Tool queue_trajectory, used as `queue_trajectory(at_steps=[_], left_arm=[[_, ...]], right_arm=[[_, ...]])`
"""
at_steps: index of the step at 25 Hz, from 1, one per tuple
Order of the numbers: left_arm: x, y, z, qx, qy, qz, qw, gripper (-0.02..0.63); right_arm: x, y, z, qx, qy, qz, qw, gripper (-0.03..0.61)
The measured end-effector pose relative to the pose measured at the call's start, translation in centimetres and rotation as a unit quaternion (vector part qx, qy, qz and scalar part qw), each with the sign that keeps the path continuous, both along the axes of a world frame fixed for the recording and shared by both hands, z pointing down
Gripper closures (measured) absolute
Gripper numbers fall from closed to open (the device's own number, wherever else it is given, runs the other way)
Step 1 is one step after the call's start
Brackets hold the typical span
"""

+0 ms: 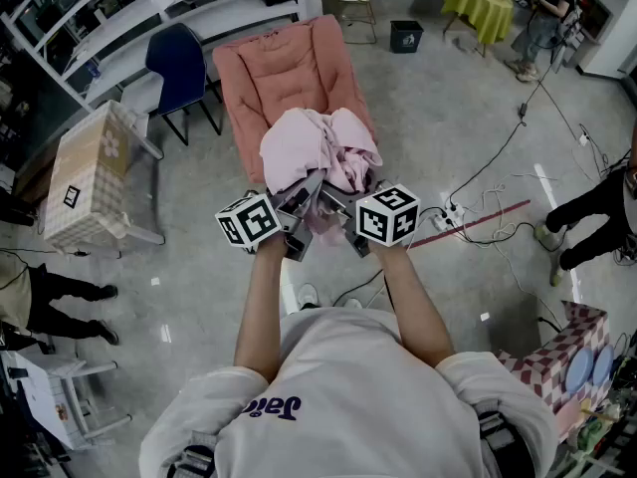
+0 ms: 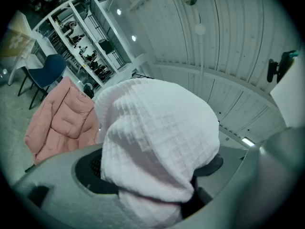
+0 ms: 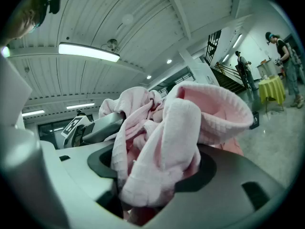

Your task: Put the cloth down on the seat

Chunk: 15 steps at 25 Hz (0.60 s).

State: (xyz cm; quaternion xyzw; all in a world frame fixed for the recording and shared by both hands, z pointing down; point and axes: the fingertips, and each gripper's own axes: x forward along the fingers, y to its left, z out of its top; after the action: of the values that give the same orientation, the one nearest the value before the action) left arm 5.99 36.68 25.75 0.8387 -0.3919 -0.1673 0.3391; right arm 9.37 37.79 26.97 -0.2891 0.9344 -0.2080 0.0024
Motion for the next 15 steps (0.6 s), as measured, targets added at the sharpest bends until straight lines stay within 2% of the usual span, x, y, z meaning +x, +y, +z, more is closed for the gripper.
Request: queue_trajectory(at_steps=[10, 15], left_arm=[[0.9, 1.1, 1.5, -0.013, 0.006, -0.014, 0.9998, 0.169], [0.0, -0.5, 1.9, -0.013, 0.002, -0.010, 0.9999, 0.169]], right_arm=[[1.0, 1.0, 1.4, -0.005, 0.006, -0.013, 1.000, 0.275], [0.3, -0.5, 1.5, -0.003, 0.005, -0.003, 1.000, 0.273]])
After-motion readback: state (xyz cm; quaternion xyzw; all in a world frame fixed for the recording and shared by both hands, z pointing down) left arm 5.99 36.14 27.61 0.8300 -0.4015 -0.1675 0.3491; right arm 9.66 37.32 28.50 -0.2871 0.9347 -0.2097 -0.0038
